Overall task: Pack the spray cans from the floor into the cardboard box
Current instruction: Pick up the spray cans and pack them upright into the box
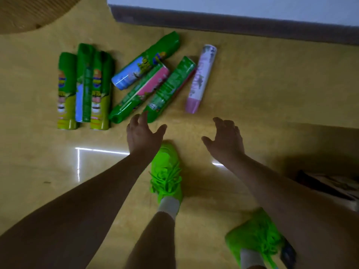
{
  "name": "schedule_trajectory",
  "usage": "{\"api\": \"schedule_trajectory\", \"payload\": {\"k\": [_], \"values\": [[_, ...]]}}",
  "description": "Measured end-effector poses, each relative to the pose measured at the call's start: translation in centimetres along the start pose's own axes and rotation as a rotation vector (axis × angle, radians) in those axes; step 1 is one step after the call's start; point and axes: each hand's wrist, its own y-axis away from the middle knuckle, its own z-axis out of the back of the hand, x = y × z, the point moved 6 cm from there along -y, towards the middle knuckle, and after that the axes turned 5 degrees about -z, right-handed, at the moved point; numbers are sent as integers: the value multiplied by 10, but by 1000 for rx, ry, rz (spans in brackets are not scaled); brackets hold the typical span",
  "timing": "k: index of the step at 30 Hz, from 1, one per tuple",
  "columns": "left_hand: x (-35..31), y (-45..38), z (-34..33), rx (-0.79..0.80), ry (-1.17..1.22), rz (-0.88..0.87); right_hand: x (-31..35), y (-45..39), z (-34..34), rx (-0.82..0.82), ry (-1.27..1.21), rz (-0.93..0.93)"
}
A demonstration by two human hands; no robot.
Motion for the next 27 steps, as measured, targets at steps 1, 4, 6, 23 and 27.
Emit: {"api": "schedule_trajectory", "payload": {"k": [1,4,6,23,27], "values": [[9,-12,-2,9,-1,3,14,-14,-8,4,-30,-17],[28,-47,-17,41,-4,-21,49,-57,-25,-20,-148,-90],[34,-68,-34,69,-11,-60,63,-88,-32,-77,-248,-168],[-1,-40,-69,114,20,-82,25,-99,-56,-212,-728,-496],[-45,-16,-46,93,-12,-136,-3,-54,-23,-211,-884,-535]]}}
